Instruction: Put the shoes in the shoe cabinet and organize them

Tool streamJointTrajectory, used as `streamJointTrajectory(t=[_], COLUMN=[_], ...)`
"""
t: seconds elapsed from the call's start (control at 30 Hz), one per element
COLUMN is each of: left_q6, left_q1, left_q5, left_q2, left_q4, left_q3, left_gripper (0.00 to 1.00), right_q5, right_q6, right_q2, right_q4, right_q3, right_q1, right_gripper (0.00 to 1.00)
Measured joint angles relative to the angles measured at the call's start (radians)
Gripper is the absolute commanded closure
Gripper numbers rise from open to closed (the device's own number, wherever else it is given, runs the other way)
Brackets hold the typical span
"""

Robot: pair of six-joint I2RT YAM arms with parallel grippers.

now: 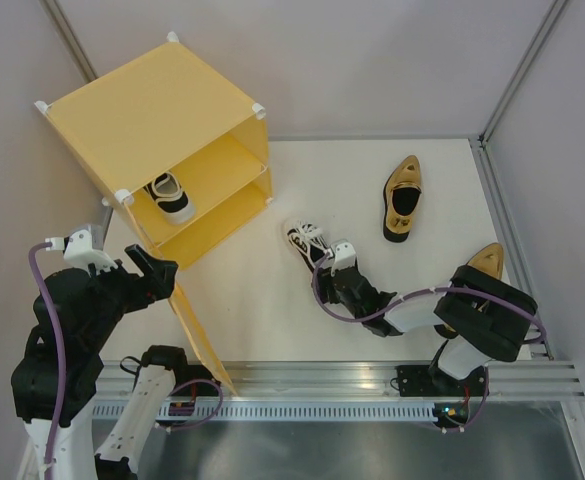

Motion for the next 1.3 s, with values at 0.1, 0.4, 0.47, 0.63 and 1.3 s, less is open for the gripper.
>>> streamJointTrajectory(t=[0.1, 0.4, 0.47, 0.63, 1.3], left_q6=[0.000, 0.000, 0.000, 0.000, 0.000], left_q1=[0.000, 0.000, 0.000, 0.000, 0.000], left_q5=[0.000, -0.001, -0.001, -0.001, -0.002], left_q2=[0.000, -0.002, -0.002, -0.002, -0.002], left_q4=[0.000, 0.000, 0.000, 0.000, 0.000], left_q3=[0.000, 0.000, 0.000, 0.000, 0.000], left_gripper=[0.08, 0.08, 0.08, 0.08, 0.08], right_q5=[-0.005, -0.063, -0.082, -0.113, -0.170], right_q6=[-0.006, -0.054, -0.067, -0.088, -0.196], right_q2=[-0.010, -0.145, -0.184, -0.259, -0.065], right_q4=[-0.010, -0.129, -0.149, -0.215, -0.382], right_q3=[0.000, -0.001, -0.001, 0.024, 0.623], right_q1=[-0.001, 0.000, 0.000, 0.002, 0.021], right_gripper=[0.87, 0.99, 0.99, 1.00, 0.99])
